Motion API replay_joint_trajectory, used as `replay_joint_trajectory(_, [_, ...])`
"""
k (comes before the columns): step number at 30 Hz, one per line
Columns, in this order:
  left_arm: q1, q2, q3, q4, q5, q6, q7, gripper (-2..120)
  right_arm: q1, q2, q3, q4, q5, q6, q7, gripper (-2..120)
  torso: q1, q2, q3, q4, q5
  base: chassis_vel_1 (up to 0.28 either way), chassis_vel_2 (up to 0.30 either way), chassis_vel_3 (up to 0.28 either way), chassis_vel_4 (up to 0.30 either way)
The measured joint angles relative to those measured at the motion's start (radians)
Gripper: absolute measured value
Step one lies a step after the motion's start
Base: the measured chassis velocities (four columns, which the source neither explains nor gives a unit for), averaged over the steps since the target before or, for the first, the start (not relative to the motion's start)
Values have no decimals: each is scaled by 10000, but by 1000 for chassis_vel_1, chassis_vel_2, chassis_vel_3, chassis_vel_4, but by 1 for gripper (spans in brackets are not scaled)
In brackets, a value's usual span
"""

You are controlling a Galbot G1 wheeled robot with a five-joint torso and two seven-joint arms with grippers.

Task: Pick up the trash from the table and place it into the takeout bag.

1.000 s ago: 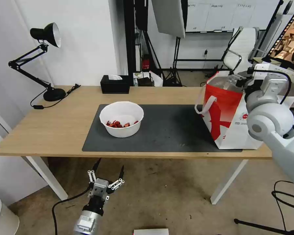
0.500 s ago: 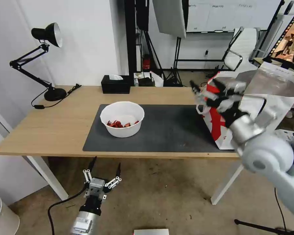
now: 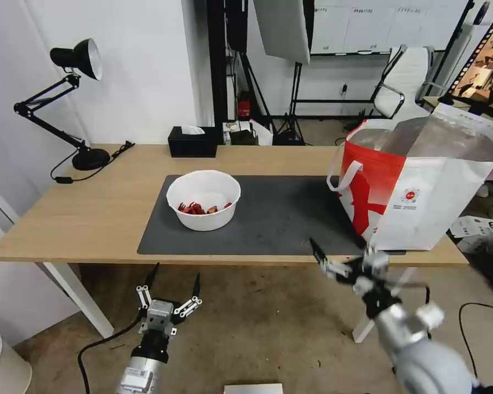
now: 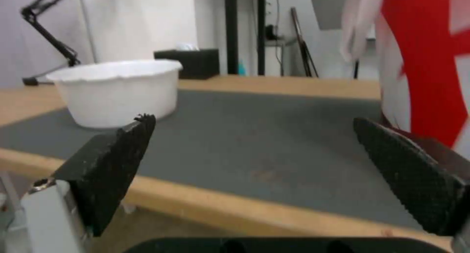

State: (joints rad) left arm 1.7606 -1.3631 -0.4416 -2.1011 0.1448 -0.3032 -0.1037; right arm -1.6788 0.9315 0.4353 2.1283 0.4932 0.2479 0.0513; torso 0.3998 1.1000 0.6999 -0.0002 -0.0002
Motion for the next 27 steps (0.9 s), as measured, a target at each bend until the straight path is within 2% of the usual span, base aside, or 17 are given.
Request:
replay_joint_trajectory(9, [-71, 141, -75, -15, -145, 22, -1, 100, -373, 601, -168, -235, -740, -104, 509, 100, 1, 0, 0, 2, 0, 0, 0, 0, 0])
replay_joint_trajectory(27, [-77, 95, -43, -22, -154, 68, 8, 100, -428, 731, -364, -139, -1530, -565, 1060, 100, 1, -1, 1, 2, 1, 0, 0, 0, 0])
